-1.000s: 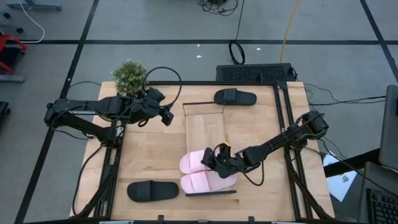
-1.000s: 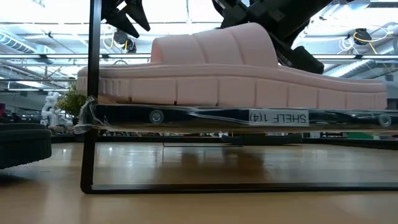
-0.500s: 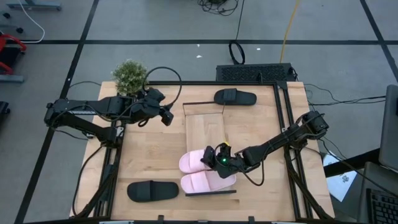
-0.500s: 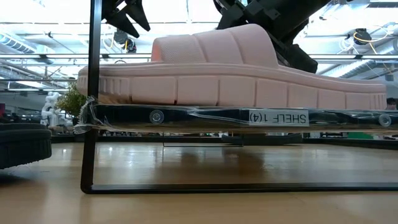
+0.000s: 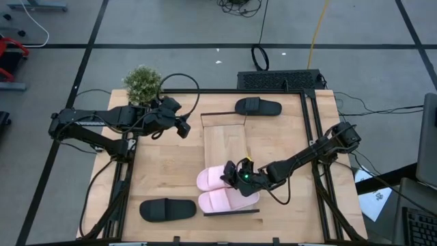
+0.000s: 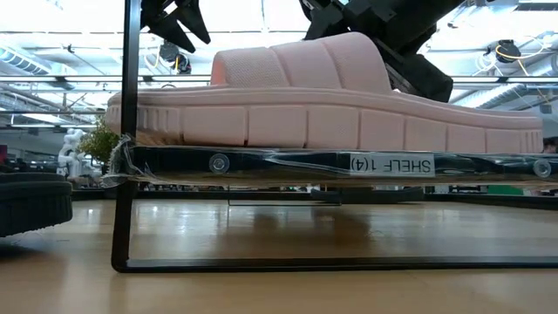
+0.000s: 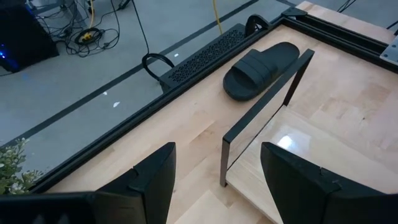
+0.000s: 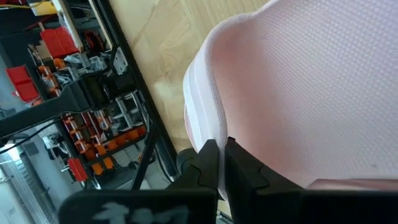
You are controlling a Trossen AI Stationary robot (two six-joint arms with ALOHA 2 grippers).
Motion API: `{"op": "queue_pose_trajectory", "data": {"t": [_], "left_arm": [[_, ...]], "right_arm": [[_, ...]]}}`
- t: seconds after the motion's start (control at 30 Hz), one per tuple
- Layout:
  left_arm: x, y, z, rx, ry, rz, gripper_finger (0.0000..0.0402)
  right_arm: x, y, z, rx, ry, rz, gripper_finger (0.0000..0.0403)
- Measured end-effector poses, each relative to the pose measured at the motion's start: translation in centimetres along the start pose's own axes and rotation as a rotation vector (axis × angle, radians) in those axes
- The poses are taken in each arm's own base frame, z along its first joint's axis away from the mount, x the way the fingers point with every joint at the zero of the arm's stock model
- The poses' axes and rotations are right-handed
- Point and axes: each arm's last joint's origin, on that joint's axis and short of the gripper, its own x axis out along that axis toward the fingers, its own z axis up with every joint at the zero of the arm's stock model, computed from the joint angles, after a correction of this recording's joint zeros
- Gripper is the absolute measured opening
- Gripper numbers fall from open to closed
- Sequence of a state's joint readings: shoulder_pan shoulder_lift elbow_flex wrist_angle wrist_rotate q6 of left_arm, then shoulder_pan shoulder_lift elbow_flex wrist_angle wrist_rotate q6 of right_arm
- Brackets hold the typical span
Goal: Pick and place slides into the shelf
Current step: Put the pink slipper on the shelf
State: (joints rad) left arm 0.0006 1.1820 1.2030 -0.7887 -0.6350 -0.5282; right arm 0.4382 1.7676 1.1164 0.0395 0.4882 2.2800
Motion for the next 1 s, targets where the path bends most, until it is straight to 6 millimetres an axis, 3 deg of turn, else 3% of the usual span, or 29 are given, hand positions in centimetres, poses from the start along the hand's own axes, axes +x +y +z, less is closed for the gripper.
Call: {"op": "queue_pose_trajectory", "data": {"t": [0.23,1.0], "left_arm": [[0.00,0.00,0.00,0.000,0.000,0.000,0.0230],[0.00,0.00,0.00,-0.003,0.001,-0.001,0.0230]], "right_arm": [[-0.04,-0.09,-0.13,0.007,0.021,-0.014,0.0003],[-0.08,0.08,-0.68,0.022,0.128,-0.044,0.0077]]}}
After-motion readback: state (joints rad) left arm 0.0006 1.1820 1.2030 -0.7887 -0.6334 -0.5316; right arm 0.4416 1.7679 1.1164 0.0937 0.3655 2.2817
